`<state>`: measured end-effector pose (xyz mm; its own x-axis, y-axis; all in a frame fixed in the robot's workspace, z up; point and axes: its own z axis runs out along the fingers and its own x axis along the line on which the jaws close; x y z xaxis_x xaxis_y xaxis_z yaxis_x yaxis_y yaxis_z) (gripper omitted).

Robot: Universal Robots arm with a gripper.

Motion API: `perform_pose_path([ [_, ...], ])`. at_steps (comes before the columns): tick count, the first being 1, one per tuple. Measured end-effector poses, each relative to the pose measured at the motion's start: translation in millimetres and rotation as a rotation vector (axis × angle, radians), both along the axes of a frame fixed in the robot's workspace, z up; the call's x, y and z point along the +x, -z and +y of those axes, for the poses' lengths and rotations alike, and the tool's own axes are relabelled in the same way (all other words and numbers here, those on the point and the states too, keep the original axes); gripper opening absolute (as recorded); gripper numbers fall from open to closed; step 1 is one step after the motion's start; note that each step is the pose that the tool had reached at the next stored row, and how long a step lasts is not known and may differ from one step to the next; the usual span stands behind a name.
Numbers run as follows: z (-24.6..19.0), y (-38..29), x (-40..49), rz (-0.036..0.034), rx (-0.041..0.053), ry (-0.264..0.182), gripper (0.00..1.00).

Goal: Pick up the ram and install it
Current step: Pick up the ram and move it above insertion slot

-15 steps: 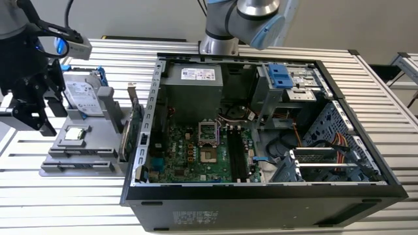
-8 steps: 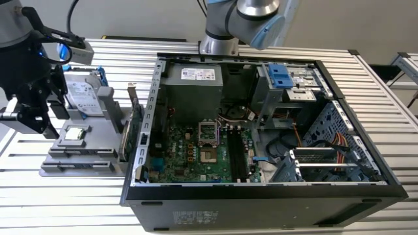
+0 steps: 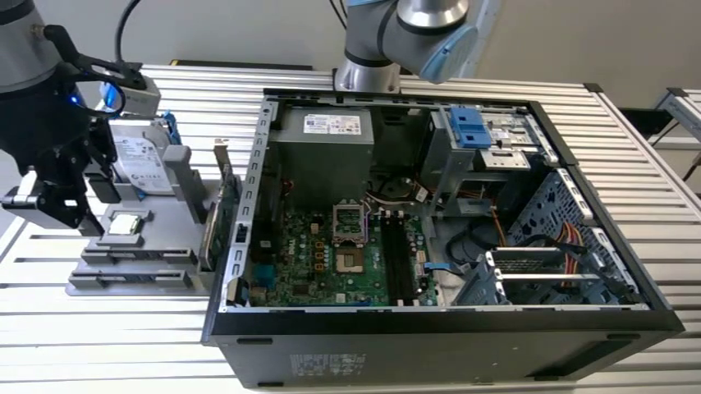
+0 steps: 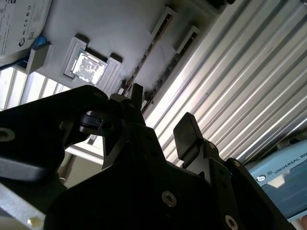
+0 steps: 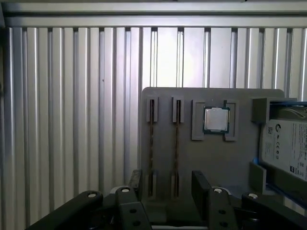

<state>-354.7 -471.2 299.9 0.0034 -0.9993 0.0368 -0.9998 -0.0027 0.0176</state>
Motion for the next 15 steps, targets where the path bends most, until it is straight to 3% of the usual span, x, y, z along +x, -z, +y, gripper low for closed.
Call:
perform_pose_path([
  [7,0.0,8.9,-0.1,0.0000,0.0111,0.000,1.00],
  [15,-0.5,18.0,0.0,-0.0001,0.0147,0.000,1.00],
])
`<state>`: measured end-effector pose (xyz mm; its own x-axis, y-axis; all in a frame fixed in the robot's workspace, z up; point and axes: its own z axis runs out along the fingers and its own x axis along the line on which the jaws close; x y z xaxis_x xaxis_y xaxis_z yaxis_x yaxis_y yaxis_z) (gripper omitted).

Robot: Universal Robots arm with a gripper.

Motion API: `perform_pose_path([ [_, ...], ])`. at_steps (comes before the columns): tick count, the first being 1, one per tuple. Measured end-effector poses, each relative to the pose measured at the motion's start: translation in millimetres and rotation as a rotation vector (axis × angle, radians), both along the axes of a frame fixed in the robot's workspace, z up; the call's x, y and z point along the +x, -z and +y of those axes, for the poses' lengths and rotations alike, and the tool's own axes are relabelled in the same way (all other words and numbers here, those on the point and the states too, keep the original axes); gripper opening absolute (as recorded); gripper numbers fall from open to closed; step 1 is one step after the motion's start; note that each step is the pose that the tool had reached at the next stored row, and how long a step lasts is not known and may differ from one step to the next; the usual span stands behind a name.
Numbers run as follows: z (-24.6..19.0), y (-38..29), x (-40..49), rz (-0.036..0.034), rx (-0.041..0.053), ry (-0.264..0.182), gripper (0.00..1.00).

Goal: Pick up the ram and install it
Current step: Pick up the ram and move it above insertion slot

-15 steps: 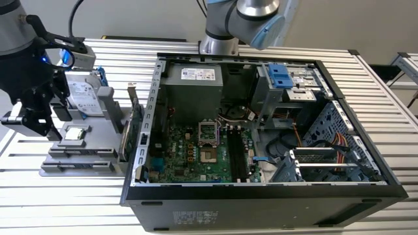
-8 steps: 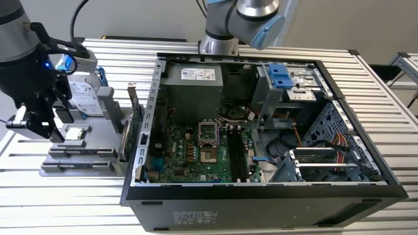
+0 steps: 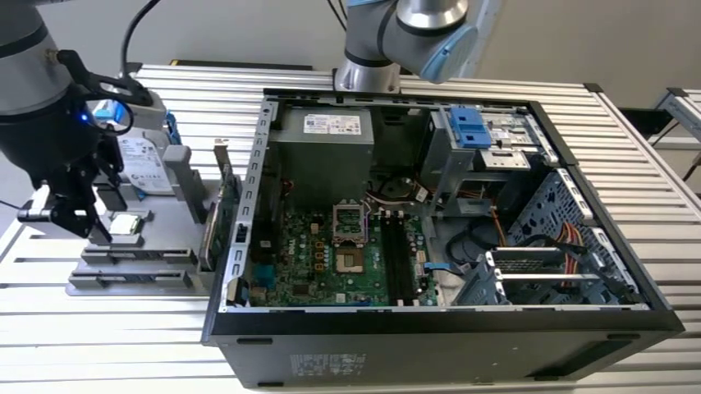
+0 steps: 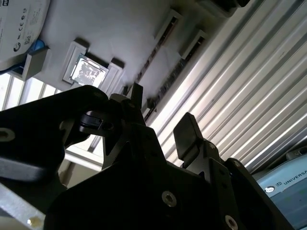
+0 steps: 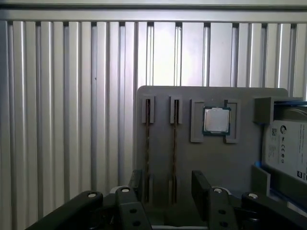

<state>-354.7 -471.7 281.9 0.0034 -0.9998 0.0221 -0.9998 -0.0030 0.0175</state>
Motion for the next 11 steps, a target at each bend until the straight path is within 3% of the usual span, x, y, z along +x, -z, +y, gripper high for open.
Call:
perform_pose_path([
  [11,-5.2,11.2,0.0,0.0000,0.0061,0.000,1.00],
])
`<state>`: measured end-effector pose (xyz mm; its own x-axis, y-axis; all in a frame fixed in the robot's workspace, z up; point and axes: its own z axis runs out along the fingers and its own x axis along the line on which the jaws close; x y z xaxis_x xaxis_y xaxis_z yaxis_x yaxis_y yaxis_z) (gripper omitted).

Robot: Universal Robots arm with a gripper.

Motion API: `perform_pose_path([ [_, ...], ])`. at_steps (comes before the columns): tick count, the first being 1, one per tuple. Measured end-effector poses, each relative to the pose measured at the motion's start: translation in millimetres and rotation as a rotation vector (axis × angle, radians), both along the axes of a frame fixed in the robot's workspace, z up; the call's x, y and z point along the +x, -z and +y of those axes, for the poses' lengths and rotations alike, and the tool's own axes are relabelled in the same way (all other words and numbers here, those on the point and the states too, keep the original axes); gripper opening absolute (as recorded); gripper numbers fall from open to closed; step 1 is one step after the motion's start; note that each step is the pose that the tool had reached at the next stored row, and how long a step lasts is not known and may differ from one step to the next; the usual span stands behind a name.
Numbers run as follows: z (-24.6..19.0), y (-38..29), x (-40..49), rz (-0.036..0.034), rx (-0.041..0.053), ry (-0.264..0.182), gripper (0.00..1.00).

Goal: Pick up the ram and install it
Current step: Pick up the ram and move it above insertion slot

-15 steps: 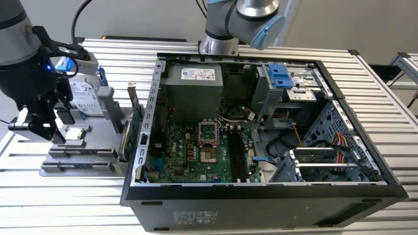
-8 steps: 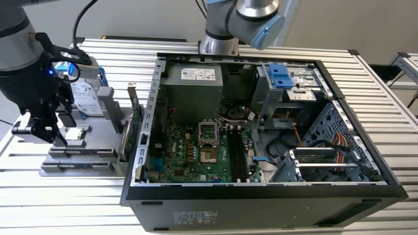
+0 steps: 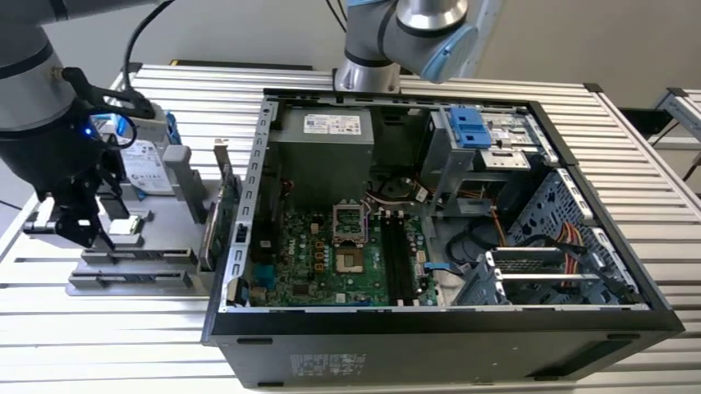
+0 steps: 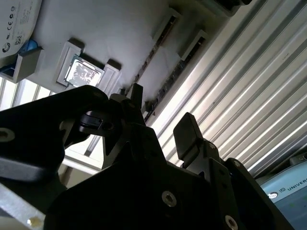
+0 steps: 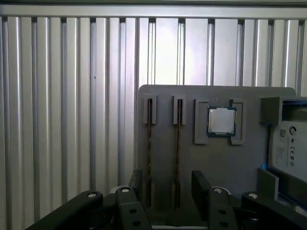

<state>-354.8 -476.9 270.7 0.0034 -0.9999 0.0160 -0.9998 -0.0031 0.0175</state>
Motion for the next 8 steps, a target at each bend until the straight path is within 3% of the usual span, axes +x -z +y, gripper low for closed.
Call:
perform_pose_path([
  [8,-5.6,7.3,0.0,0.0000,0.0064,0.000,1.00],
])
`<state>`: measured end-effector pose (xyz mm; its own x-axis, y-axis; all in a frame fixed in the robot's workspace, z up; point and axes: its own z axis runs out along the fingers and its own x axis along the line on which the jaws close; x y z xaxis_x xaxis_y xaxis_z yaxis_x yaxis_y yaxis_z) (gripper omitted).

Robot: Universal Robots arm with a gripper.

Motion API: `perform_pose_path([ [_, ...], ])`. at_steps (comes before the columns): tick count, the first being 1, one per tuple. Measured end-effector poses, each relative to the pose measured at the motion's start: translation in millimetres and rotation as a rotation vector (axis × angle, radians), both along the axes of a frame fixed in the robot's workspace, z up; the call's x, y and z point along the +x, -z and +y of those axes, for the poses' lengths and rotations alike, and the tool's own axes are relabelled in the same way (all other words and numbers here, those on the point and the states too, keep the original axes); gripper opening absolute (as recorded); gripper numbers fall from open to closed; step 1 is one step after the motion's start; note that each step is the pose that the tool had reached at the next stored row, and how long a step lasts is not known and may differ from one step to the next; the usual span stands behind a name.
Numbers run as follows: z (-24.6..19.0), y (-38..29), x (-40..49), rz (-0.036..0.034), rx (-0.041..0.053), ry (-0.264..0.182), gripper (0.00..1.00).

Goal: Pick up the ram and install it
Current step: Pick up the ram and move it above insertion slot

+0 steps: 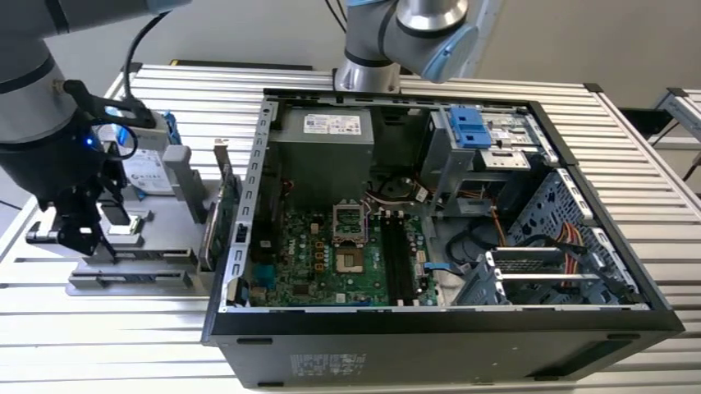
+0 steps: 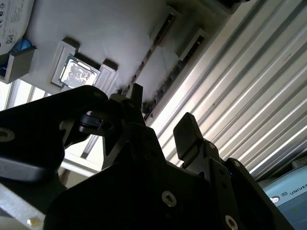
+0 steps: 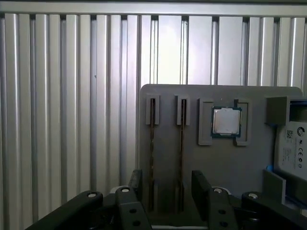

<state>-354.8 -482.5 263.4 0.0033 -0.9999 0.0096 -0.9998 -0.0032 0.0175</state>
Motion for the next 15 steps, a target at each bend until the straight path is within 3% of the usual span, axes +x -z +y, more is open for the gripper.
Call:
perform_pose_path([
  [9,-8.7,7.3,0.0,0.0000,0.0039,0.000,1.00],
  [10,-16.3,13.9,0.0,0.0000,0.0054,0.000,1.00],
  [15,-16.4,22.2,0.0,0.0000,0.0070,0.000,1.00],
])
